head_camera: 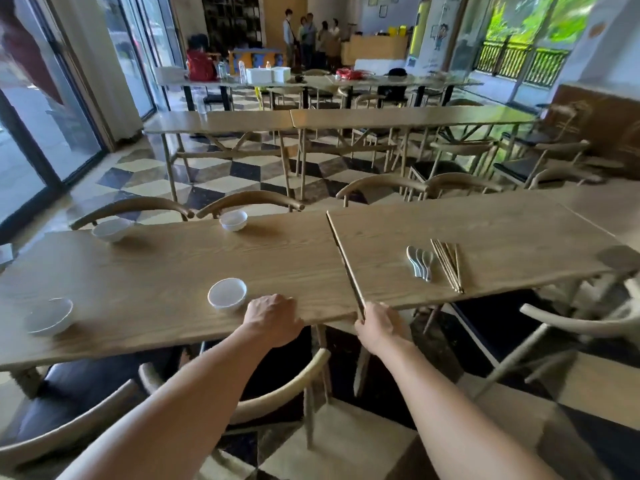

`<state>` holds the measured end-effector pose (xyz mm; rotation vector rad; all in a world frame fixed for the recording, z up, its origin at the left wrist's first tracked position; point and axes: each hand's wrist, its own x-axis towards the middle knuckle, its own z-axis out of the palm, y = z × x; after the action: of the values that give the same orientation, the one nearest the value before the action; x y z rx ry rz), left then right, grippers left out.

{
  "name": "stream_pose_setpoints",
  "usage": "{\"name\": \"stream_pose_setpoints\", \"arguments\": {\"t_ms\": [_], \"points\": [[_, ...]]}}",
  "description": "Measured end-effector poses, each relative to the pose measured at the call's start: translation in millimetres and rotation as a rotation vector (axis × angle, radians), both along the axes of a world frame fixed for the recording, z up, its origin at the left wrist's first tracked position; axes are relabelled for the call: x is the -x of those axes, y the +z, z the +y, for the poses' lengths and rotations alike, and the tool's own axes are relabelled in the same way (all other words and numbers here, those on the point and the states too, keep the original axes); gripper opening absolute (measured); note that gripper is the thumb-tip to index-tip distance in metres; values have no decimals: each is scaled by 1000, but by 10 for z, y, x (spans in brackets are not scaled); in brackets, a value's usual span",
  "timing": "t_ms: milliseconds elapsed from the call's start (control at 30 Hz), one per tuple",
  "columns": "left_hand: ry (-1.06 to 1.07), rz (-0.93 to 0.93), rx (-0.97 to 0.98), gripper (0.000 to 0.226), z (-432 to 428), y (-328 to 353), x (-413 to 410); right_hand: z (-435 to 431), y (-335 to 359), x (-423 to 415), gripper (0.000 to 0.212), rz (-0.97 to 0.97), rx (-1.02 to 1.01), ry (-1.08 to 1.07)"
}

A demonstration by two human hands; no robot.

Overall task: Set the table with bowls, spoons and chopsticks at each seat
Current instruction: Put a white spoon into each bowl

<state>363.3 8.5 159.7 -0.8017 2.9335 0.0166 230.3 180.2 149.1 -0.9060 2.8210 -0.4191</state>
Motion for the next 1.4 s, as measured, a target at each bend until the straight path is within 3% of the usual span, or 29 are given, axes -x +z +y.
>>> {"name": "stream_pose_setpoints", "arguments": {"t_ms": [400, 767, 1133, 1300, 1400], "points": [[-353, -57, -122, 34, 1125, -305, 2103, 1405, -223, 1433, 27, -74, -68, -300], [-472, -162, -156, 30, 1096, -740, 4179, 1202, -518, 3156, 21, -250, -76, -398], [-89, -373, -371, 26, 487, -1416, 5223, 310, -1140, 4377, 28, -584, -100, -237], [279, -293, -556, 14, 385, -1639, 5716, -75, -1477, 4967, 32, -708, 23, -305], [420, -254, -626, 18, 361, -1819, 5939, -206, -1692, 5275, 32, -713, -27, -318]]}}
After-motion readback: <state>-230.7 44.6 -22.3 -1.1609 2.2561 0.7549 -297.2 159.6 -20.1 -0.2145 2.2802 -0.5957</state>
